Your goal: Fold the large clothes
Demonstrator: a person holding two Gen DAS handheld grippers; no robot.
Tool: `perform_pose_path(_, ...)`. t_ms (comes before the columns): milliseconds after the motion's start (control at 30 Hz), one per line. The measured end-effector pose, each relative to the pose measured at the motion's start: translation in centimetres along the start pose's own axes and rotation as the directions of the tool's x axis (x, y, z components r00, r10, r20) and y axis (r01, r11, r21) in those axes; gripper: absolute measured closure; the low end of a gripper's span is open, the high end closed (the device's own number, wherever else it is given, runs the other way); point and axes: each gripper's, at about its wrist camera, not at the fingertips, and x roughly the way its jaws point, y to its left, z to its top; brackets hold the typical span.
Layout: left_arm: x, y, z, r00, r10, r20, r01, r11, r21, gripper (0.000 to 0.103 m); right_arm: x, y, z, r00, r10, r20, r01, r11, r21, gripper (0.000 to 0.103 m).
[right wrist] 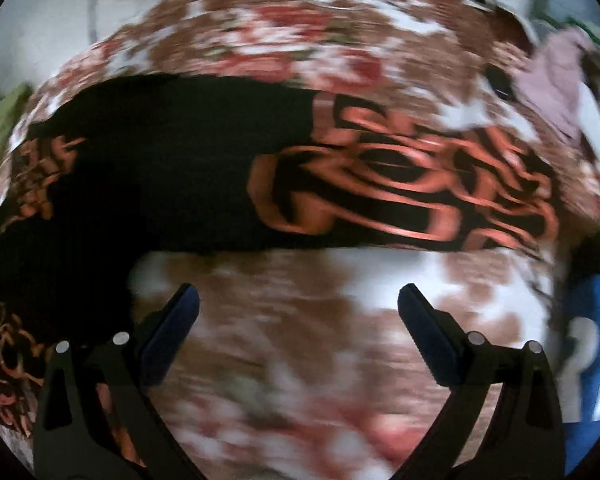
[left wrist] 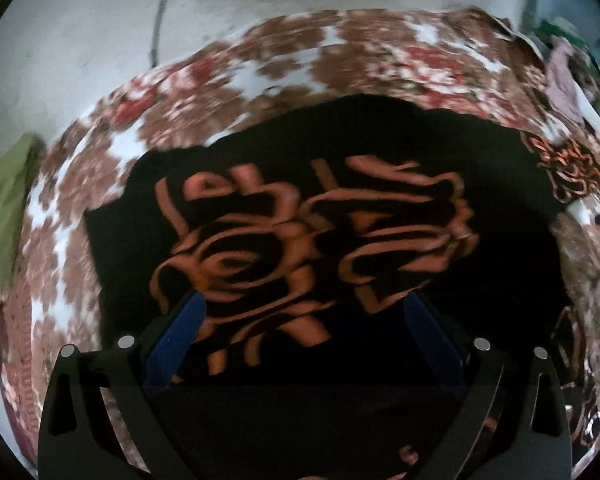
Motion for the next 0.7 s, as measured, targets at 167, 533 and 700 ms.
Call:
perform_pose_path(167,0.9,-3.6,2.5,0.999,-0.016,0.037,0.016,1.0,-0.018,0.005,0.2,-8.8,1.5,0.996,-0.094,0.003,0.092,0.98,0.175,0.005)
perform_pose_path(533,8.8,-8.0,3.5,0.997,-0.079,-0.008,0.078,0.992,-0.101,0.006,4.3,-19.7,3.7,0.991,-0.124,-0.056,0.135,0.869,0.477,0.005)
perform_pose_path(700,10.9,-8.3,2.5,0.996,-0.077,-0.035,0.072,0.99,-0.125,0.005,5.0,-22.0,3.5,0.993,-0.113,-0.027,0.106,0.788,0.606,0.005)
